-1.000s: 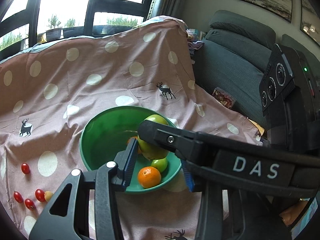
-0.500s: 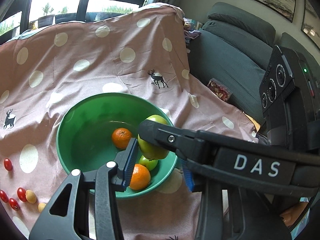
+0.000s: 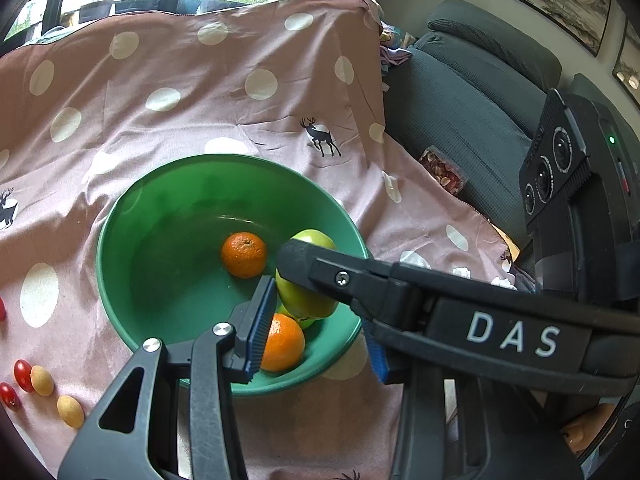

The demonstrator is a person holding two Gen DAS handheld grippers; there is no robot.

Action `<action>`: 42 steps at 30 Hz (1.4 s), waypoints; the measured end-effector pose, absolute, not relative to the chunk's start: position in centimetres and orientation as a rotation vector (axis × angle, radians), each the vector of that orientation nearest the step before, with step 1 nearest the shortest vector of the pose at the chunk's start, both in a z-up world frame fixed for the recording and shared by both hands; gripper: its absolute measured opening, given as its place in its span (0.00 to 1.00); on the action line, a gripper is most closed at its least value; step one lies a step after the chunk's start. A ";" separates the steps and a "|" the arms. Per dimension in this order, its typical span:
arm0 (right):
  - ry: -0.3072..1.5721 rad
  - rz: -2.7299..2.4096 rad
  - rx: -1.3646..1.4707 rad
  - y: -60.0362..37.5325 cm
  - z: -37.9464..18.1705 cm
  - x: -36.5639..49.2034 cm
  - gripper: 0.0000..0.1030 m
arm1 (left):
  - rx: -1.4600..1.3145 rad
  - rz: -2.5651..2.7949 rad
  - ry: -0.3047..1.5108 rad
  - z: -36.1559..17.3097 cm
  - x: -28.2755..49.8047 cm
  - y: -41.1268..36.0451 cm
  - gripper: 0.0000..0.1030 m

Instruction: Organize fruits

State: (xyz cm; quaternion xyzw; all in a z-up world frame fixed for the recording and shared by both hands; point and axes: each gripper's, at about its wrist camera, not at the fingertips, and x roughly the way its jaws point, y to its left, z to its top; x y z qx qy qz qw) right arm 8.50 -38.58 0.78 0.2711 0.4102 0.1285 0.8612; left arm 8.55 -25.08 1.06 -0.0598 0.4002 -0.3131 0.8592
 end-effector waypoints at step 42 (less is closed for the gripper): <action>0.965 0.266 0.531 -36.9 -1.3 10.3 0.37 | -0.161 -0.641 0.931 -1.2 9.9 -23.9 0.39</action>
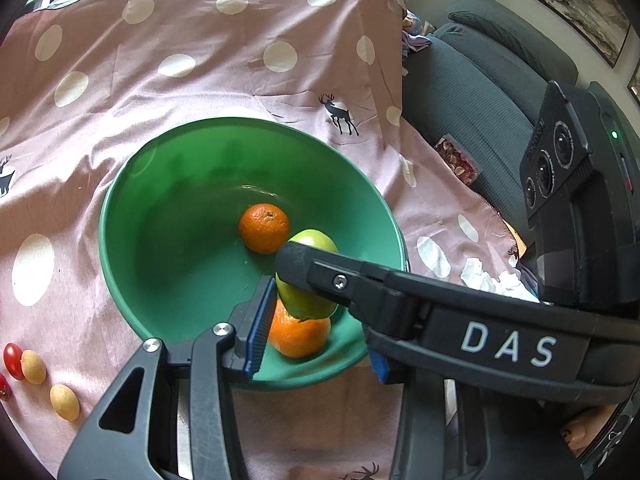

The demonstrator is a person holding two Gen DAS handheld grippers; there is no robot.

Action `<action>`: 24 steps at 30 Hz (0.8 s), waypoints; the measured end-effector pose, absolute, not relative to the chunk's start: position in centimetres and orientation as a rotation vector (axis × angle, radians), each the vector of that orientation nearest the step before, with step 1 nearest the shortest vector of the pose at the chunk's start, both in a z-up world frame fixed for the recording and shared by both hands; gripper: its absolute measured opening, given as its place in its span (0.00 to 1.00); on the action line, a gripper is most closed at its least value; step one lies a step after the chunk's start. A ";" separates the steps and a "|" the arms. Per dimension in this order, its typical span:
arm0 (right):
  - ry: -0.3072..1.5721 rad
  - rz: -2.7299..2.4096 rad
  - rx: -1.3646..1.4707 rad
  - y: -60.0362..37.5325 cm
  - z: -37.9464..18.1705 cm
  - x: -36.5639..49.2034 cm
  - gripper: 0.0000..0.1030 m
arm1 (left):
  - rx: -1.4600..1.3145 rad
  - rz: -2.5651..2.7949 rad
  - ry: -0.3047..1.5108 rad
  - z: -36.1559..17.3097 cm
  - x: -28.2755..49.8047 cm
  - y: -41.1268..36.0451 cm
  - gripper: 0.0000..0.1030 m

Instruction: Organize fruits

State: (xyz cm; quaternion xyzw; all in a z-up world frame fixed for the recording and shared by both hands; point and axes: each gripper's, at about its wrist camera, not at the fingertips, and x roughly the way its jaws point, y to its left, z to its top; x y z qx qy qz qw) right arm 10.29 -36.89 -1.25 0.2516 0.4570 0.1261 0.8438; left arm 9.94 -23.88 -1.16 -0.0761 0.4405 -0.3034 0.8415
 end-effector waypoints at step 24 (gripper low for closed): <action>0.937 0.190 0.484 -36.7 0.0 9.6 0.37 | -0.189 -0.563 0.916 -0.4 9.1 -21.6 0.51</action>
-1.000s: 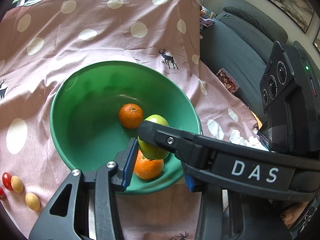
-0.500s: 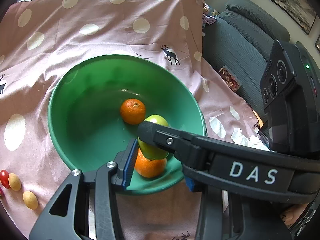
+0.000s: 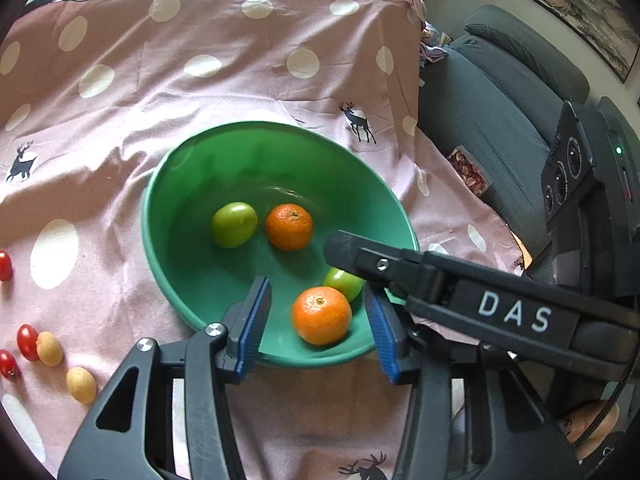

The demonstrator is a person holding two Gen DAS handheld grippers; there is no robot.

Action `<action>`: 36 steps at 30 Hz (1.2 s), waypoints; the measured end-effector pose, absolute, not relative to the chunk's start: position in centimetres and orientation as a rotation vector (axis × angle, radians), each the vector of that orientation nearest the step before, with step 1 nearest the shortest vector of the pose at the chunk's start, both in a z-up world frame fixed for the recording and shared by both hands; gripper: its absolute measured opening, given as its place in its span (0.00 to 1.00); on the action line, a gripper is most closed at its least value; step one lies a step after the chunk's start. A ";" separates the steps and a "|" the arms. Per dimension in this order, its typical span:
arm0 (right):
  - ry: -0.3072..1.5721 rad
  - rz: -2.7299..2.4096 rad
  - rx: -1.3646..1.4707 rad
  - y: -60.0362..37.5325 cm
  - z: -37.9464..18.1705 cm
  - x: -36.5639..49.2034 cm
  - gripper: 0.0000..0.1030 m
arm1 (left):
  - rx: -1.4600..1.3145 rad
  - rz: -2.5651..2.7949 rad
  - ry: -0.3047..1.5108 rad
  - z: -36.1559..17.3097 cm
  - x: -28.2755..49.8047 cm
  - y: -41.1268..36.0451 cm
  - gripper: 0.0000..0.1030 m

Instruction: Organize fruits

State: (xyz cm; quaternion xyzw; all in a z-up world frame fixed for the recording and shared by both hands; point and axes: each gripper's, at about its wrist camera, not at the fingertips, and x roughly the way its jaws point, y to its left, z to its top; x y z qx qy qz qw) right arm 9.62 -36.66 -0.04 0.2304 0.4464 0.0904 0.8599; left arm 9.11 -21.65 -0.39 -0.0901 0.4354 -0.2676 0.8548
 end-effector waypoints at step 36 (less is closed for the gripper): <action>1.093 0.612 0.344 -17.8 -2.4 11.7 0.56 | -0.288 0.029 0.921 -4.8 3.7 1.3 0.99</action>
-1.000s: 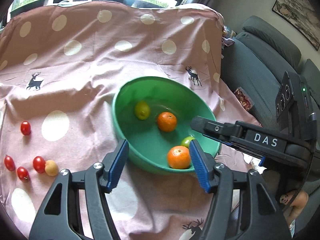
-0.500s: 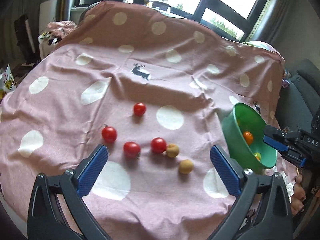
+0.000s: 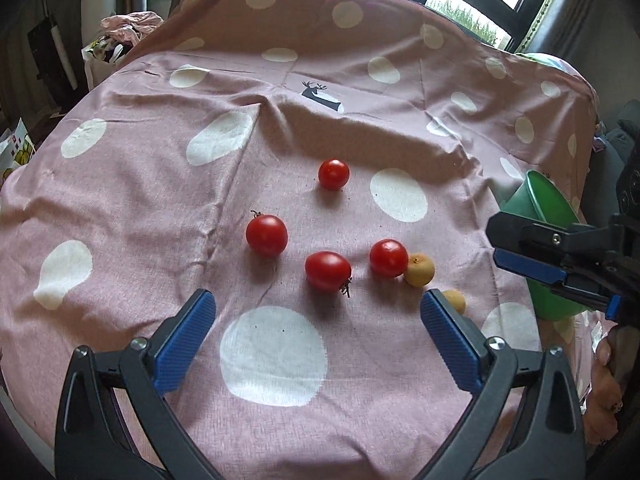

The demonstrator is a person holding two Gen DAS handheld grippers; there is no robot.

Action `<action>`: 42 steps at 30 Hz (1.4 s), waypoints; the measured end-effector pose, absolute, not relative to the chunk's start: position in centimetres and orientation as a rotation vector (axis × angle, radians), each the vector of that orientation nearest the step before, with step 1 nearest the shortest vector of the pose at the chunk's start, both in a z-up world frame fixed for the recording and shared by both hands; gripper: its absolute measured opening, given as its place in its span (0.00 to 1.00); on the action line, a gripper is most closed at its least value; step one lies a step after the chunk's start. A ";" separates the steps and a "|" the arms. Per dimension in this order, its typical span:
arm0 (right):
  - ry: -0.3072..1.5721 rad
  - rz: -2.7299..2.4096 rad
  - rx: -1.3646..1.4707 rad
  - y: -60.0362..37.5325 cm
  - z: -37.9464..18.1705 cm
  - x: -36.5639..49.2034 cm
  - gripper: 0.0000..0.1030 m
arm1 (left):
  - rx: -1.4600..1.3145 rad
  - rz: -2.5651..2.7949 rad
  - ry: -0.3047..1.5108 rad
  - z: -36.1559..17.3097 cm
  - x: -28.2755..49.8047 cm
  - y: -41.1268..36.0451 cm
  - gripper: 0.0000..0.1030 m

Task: Organize fruits
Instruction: 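Move the open right gripper to a red cherry tomato on the cloth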

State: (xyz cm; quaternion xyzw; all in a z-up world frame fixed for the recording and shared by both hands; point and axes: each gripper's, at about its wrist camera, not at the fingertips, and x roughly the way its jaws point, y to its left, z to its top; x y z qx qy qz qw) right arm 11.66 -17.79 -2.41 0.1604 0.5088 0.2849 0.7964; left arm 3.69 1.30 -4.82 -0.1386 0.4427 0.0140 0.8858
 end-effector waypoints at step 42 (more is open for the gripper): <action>1.402 0.816 0.372 -10.5 -8.1 15.0 0.57 | -0.554 -0.119 0.948 -5.7 4.3 4.8 0.56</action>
